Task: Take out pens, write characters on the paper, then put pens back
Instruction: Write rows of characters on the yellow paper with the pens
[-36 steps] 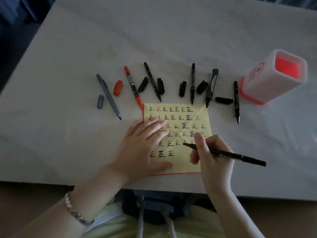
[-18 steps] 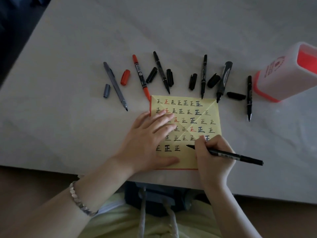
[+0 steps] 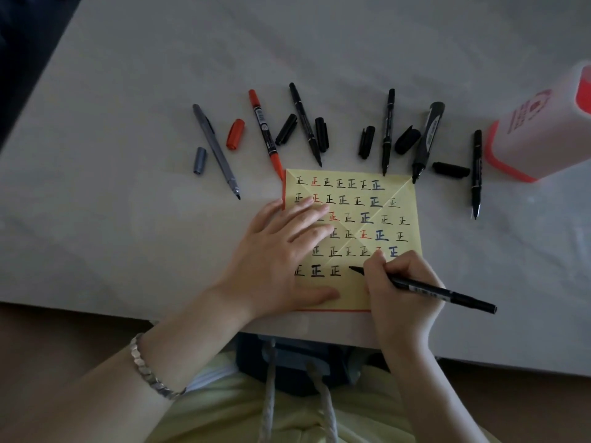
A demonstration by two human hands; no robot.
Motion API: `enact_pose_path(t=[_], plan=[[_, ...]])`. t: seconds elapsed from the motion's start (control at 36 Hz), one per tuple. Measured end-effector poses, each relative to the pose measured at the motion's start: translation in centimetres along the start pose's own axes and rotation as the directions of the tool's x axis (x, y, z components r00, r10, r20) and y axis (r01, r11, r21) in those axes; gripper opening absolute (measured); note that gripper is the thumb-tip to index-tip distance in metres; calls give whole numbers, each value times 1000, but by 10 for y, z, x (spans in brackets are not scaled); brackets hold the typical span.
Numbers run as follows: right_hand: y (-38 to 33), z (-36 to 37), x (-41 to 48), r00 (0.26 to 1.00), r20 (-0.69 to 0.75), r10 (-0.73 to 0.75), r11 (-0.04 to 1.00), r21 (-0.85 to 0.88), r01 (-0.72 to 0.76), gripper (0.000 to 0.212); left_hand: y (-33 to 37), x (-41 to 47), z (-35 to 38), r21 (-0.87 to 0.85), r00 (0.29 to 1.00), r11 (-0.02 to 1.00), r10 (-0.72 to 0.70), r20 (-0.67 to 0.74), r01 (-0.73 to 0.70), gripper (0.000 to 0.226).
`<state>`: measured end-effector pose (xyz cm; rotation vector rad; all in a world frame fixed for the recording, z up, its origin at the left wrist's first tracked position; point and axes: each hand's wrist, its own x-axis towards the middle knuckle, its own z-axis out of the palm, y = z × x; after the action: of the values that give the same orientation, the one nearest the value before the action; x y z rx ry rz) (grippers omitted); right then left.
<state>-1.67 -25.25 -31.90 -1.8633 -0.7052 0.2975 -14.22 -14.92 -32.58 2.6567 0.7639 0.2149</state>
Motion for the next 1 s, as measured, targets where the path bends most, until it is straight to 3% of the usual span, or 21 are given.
enact_pose_path(t=[0.28, 1.0], plan=[[1, 0, 0, 999, -52, -4, 998, -70, 0, 31, 0, 0, -1, 2, 1000, 1000, 0, 0, 0, 81], [0, -1, -1, 999, -46, -7, 999, -41, 5, 29, 0, 0, 0, 5, 1000, 1000, 2, -7, -2, 81]])
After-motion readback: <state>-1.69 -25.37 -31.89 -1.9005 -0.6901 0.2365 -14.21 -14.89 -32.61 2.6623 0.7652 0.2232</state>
